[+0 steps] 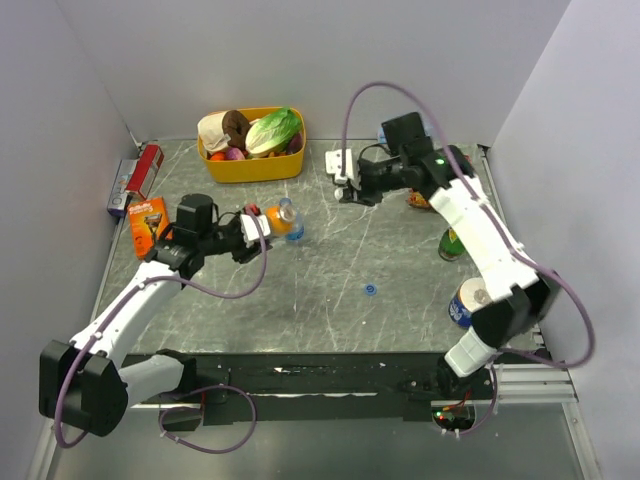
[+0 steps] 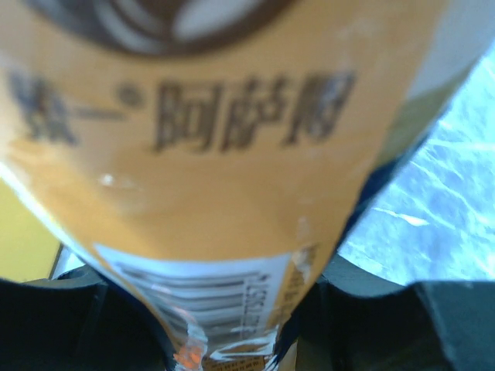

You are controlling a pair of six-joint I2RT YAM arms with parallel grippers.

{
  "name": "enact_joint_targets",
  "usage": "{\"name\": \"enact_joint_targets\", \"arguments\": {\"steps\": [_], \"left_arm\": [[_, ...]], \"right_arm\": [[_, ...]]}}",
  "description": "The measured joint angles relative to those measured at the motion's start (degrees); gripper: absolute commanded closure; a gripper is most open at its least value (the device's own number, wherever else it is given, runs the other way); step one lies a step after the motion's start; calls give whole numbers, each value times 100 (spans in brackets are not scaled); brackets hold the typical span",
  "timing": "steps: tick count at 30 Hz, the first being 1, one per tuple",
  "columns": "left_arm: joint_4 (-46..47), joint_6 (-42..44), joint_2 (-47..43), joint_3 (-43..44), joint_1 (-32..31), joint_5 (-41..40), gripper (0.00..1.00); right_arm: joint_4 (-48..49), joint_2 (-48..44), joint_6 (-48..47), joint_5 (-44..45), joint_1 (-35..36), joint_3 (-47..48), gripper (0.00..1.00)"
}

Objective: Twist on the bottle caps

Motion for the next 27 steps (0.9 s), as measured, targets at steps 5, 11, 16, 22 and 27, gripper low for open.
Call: {"name": "enact_joint_targets", "arguments": {"steps": [5,11,16,22,27], "left_arm": [[-199,428,133,0,-302,116,99],[-205,439,155,0,-535,131,99],[-201,389,168,0,-605,131,99],[-192,356,168,0,-752,116,99],[-203,227,186,0,-800,114,99]], "right_arm": [[35,-555,280,-74,597,378,75],[-55,-540,181,63,1377,380,75],[-146,-540,-63,214,1510,369,75],[-264,-540,-317,313,1596,369,75],[-313,-542,-398,365,1600,363,76]]}}
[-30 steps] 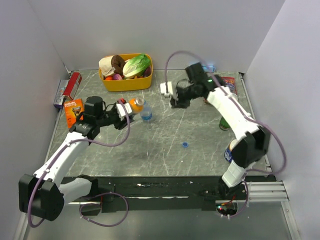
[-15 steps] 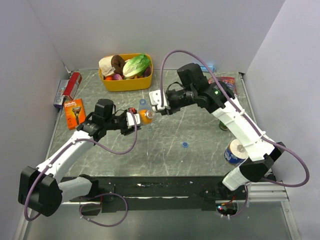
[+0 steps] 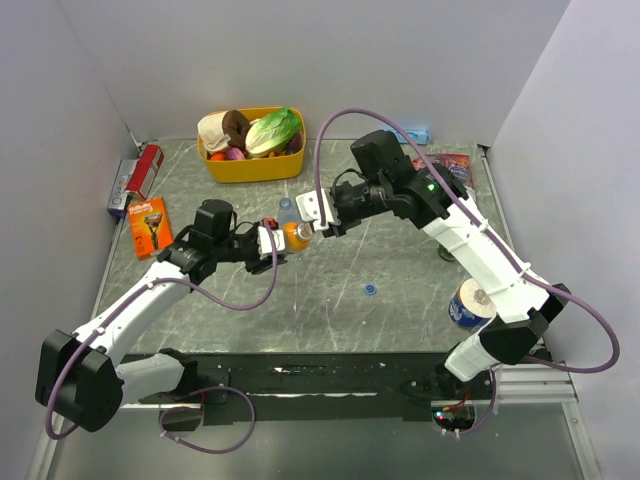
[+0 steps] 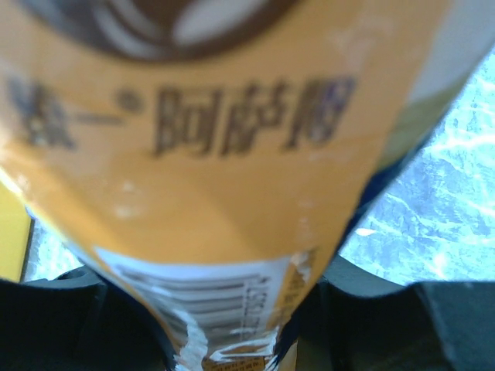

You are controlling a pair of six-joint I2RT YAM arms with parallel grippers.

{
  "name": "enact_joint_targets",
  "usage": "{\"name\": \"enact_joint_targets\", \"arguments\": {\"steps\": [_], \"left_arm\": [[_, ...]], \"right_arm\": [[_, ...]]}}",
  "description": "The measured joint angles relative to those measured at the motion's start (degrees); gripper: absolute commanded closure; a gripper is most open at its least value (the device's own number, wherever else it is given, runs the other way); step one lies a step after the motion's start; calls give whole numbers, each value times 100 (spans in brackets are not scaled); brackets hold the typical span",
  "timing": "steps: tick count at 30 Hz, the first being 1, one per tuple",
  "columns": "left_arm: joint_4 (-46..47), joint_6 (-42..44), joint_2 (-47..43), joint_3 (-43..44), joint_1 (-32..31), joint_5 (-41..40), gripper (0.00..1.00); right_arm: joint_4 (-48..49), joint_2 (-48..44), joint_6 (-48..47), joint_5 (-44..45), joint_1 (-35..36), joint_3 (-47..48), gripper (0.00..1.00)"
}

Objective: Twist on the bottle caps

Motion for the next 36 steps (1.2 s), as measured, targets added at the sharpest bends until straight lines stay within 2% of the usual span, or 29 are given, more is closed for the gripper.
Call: {"name": "enact_joint_targets", "arguments": {"steps": [12,26,36], "left_arm": [[-179,-37,42,17,-31,-48,99],[-210,-234,389,236,-42,-42,99],[-210,-223,437,341,-63,-2,99]], "right_arm": [[319,-59,715,144,-306,-76,75],[-420,-153,404,-177,-116,76,73],[33,-151,562,-2,9,48,73]]}}
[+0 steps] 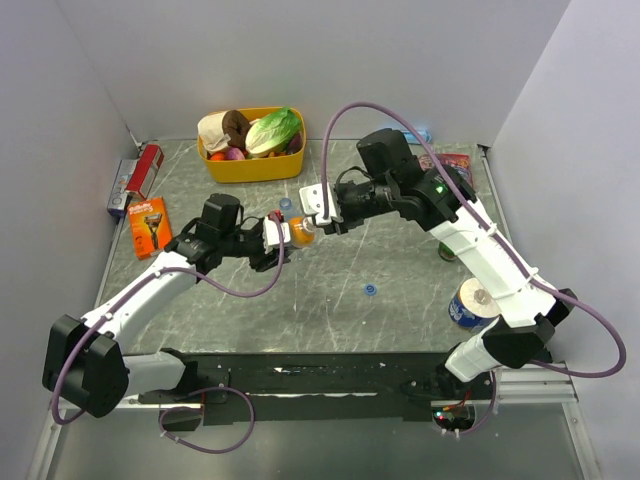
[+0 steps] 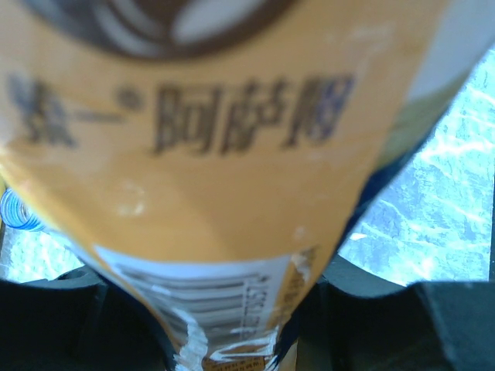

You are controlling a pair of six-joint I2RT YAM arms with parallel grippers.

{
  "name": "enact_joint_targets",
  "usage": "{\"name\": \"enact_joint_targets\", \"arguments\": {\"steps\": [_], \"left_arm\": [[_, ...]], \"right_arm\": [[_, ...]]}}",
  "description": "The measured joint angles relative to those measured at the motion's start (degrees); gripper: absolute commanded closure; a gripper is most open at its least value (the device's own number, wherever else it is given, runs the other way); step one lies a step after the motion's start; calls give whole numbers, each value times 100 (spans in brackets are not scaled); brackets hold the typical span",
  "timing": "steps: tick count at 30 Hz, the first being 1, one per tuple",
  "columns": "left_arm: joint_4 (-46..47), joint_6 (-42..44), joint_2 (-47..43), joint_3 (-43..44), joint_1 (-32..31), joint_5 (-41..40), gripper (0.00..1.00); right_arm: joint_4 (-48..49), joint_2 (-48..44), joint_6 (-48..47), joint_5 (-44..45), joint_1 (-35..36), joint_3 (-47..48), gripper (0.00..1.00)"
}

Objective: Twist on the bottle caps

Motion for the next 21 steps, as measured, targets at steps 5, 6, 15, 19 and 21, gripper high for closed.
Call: {"name": "enact_joint_targets", "arguments": {"steps": [5,6,15,19,21], "left_arm": [[9,4,9,11,0,2,99],[24,2,9,11,0,2,99],[170,-33,9,11,0,-48,99],[326,-133,9,11,0,-59,99],[404,-166,2,9,0,-63,99]], "right_arm": [[46,46,26,-2,4,20,72],[26,85,26,-9,4,44,72],[-446,442,-11,-50,2,629,73],[-682,485,-74,-57,2,774,73],[-745,522,-131,-46,2,820,73]]}}
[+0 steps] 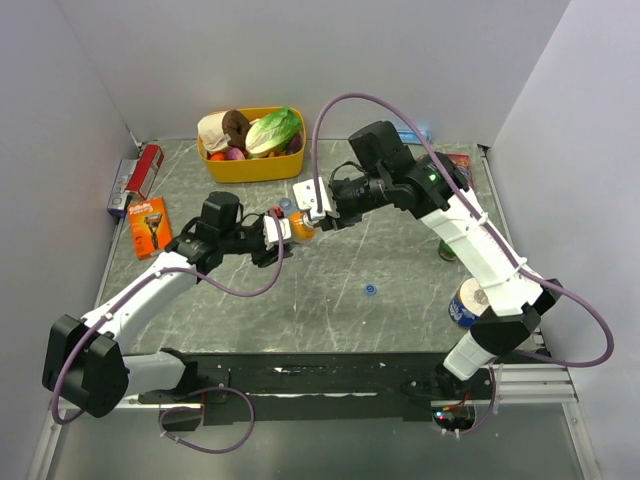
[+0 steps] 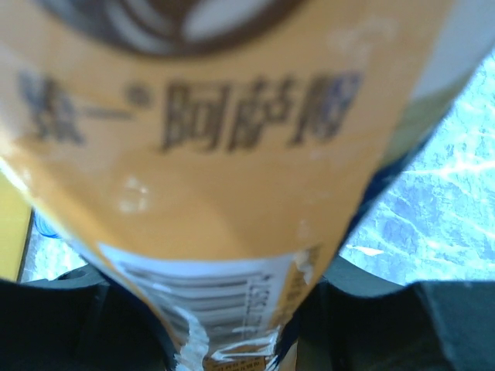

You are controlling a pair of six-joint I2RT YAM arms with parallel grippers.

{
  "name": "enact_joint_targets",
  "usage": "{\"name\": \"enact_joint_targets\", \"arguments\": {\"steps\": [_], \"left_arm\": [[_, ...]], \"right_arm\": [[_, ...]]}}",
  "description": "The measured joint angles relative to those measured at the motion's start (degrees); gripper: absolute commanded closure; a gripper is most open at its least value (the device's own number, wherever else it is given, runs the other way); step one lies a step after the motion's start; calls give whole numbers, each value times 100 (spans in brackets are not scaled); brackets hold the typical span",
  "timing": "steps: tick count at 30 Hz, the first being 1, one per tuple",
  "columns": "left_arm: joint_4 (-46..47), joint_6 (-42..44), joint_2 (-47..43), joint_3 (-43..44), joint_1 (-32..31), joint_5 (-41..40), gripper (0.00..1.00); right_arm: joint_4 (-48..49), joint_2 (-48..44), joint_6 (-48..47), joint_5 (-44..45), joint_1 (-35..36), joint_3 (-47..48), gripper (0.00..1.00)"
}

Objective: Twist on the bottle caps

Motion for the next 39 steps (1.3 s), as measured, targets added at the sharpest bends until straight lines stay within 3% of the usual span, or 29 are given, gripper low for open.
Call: {"name": "enact_joint_targets", "arguments": {"steps": [11,18,23,32,36,39], "left_arm": [[269,-199,-35,-240,-4,-103,99],[1272,-645,-472,-927,-11,-372,99],[1867,-949,-621,-1228,-39,-802,99],[1919,-1128,-540,-1187,-162,-1456,99],[1961,-1196,-540,-1187,-227,-1926,99],[1937,-1180,-501,-1187,-282,-2280,99]], "right_arm": [[350,-72,138,107,0,-361,73],[527,9,693,-7,-28,-334,73],[393,409,1108,-59,-79,188,73],[85,929,2006,354,-116,933,78],[-376,1563,2914,673,-114,1928,78],[-437,1744,3488,866,-131,2081,77]]}}
